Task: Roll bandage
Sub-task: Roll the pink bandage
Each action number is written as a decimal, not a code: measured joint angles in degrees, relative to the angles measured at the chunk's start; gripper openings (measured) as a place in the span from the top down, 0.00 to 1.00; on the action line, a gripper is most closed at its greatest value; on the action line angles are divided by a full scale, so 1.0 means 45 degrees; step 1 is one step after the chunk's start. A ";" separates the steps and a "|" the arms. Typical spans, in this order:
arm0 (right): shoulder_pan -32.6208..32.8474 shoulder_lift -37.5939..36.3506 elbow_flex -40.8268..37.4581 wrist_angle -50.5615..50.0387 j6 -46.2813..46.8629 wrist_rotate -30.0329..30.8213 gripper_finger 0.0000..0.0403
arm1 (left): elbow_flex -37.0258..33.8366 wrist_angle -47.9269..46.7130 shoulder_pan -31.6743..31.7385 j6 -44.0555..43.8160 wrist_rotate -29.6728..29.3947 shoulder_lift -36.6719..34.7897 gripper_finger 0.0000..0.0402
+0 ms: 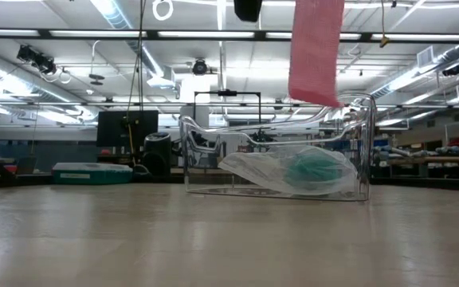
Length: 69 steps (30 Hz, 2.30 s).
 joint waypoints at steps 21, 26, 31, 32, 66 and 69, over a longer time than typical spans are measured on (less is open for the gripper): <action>0.1566 0.0057 0.0232 0.4002 -0.8298 0.6615 0.42 | 0.0034 0.1668 -0.0267 0.0272 -0.0147 -0.0037 0.94; 0.1630 0.0047 -0.0207 0.3842 -0.5917 0.6609 0.43 | 0.0048 0.1923 -0.0272 0.0650 -0.0142 -0.0037 0.94; 0.1440 0.0046 -0.1511 0.3820 -0.3027 0.6587 0.46 | 0.0304 0.1889 -0.0382 0.0922 0.0165 -0.0027 0.94; 0.1366 0.0034 -0.1816 0.3817 -0.2460 0.6480 0.46 | 0.0330 0.1893 -0.0414 0.0922 0.0227 -0.0027 0.94; -0.2970 0.0009 -0.3489 0.7538 -0.3710 0.0454 0.96 | 0.0457 0.2238 -0.0713 0.0878 0.0402 0.0002 0.94; -0.2970 -0.0028 -0.3489 0.7524 -0.3906 0.0687 0.97 | 0.0457 0.2238 -0.0770 0.0878 0.0402 0.0002 0.94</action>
